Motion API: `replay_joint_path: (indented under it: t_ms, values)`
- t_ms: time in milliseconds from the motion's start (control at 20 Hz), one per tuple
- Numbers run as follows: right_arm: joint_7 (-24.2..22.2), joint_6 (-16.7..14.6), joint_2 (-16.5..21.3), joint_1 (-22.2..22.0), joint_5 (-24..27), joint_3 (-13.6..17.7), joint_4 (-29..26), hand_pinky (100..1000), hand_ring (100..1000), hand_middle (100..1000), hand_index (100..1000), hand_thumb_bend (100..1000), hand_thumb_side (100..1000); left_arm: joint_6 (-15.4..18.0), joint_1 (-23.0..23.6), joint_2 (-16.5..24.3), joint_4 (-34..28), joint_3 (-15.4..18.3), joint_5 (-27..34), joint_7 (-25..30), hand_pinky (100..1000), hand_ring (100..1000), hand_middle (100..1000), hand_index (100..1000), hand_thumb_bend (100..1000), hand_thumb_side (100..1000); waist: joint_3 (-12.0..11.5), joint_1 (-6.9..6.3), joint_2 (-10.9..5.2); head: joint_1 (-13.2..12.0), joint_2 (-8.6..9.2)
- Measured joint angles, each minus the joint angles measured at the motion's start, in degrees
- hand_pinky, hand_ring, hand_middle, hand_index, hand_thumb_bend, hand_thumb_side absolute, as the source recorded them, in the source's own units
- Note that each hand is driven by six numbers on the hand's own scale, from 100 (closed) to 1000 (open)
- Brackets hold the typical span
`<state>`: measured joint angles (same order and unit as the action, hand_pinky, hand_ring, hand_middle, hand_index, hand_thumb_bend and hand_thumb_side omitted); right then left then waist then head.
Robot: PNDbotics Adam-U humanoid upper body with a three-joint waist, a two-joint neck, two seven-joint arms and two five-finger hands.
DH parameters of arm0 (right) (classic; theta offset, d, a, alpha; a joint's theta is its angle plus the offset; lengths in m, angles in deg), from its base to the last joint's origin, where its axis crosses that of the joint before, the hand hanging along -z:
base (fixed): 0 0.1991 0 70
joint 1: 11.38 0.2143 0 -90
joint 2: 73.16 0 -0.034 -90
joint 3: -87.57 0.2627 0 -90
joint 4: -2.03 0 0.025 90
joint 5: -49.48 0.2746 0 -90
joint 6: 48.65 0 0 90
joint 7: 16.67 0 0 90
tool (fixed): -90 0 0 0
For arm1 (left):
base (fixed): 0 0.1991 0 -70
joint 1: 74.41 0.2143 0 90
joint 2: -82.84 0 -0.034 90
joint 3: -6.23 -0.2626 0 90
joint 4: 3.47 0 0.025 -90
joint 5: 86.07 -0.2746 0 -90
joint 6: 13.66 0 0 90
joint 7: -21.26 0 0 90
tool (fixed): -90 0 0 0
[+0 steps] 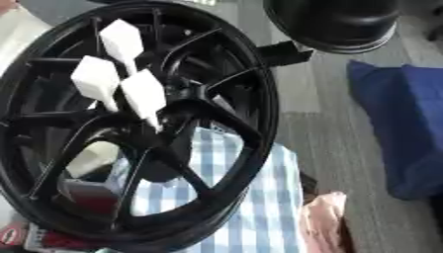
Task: Pull the pin out of the wheel hub.
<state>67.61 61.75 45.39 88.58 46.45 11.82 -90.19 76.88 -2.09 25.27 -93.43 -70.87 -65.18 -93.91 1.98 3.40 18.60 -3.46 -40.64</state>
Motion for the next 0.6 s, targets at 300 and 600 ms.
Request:
replay_joint_path:
  t_ms: [300, 600]
  values:
    - [10.65, -3.28, 0.15, 8.34, 11.09, -2.11, -4.02, 831, 727, 710, 733, 337, 429, -0.13, -1.34, -0.03, -0.26, -0.51, 0.01, 0.65, 781, 778, 779, 781, 352, 725, -1.35, 0.35, -0.03, 0.71, 0.01]
    - [14.84, -3.83, -0.05, 19.64, 19.18, -7.74, -6.82, 836, 717, 702, 724, 263, 491, -0.51, -4.03, -0.46, -1.13, -1.74, 0.38, 1.82, 781, 778, 778, 781, 351, 725, -2.89, 0.94, -0.17, 1.82, 0.05]
